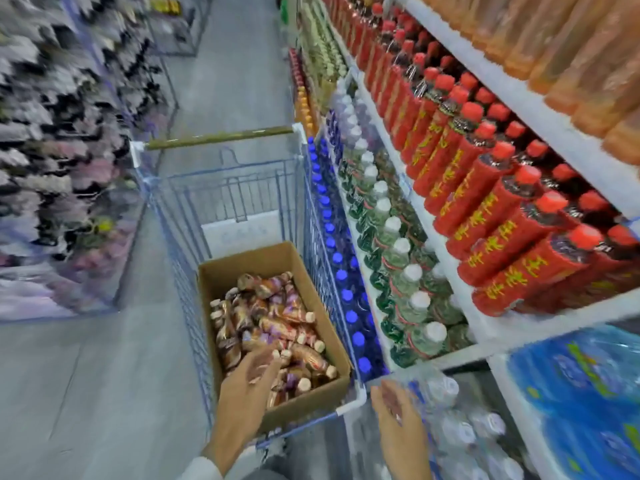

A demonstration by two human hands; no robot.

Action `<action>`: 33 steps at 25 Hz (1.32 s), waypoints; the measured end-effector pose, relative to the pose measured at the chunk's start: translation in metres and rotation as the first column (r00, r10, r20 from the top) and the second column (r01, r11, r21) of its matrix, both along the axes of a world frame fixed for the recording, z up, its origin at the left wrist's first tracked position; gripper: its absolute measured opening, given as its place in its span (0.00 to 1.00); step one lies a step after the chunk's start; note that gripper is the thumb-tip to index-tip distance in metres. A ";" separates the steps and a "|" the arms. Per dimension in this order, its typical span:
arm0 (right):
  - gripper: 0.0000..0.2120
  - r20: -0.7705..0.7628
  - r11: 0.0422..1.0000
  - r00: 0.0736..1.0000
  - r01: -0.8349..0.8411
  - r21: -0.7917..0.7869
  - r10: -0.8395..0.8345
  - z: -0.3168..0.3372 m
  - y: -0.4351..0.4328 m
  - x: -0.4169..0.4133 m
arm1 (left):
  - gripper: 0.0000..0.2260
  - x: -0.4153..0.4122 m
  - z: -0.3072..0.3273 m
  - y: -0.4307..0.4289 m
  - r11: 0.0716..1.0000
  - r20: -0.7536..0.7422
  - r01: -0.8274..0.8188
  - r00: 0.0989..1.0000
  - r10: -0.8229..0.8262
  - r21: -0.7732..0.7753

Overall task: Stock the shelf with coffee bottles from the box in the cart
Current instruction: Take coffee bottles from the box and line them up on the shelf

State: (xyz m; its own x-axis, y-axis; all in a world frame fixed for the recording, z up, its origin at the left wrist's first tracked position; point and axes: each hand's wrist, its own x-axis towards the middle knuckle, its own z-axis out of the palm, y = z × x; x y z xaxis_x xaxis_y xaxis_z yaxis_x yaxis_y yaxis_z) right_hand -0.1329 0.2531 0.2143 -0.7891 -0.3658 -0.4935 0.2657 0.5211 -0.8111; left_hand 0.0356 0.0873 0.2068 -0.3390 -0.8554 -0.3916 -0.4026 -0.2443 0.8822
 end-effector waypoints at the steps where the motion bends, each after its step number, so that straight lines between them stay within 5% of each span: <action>1: 0.08 0.007 0.999 1.000 -0.024 0.037 0.024 -0.009 -0.010 0.000 | 0.08 0.005 -0.009 -0.008 1.000 0.021 -0.011 1.000 0.011 0.024; 9: 0.13 0.124 0.946 0.956 -0.284 0.156 0.267 -0.012 -0.074 -0.005 | 0.20 0.005 -0.088 -0.074 0.908 0.240 -0.308 0.940 0.244 0.285; 12: 0.14 0.167 0.915 0.924 -0.370 0.163 0.344 -0.016 -0.094 -0.014 | 0.43 -0.011 -0.151 -0.113 0.726 0.293 -0.463 0.886 0.360 0.508; 16: 0.09 0.249 0.887 0.894 -0.421 0.189 0.371 -0.031 -0.108 -0.031 | 0.42 -0.031 -0.210 -0.146 0.541 0.468 -0.651 0.759 0.453 0.533; 21: 0.08 0.349 0.891 0.897 -0.371 0.263 0.271 -0.062 -0.102 -0.041 | 0.41 -0.061 -0.267 -0.171 0.583 0.702 -0.757 0.585 0.406 0.294; 25: 0.07 0.369 0.878 0.904 -0.346 0.330 0.217 -0.073 -0.097 -0.043 | 0.40 -0.075 -0.276 -0.165 0.711 0.825 -0.685 0.487 0.287 0.157; 29: 0.05 0.372 0.863 0.896 -0.374 0.338 0.243 -0.079 -0.100 -0.048 | 0.37 -0.070 -0.281 -0.157 0.718 0.775 -0.680 0.530 0.343 0.147; 33: 0.05 0.412 0.850 0.866 -0.427 0.309 0.285 -0.077 -0.120 -0.054 | 0.30 -0.055 -0.242 -0.144 0.661 0.567 -0.723 0.637 0.523 0.202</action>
State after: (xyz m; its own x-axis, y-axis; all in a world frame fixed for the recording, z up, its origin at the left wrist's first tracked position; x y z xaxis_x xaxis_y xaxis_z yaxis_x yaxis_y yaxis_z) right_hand -0.1865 0.1336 0.1376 -0.3975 -0.3167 -0.8612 0.2205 0.8781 -0.4247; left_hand -0.0191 -0.0567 -0.0356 0.5078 -0.5321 -0.6775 -0.3171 -0.8467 0.4273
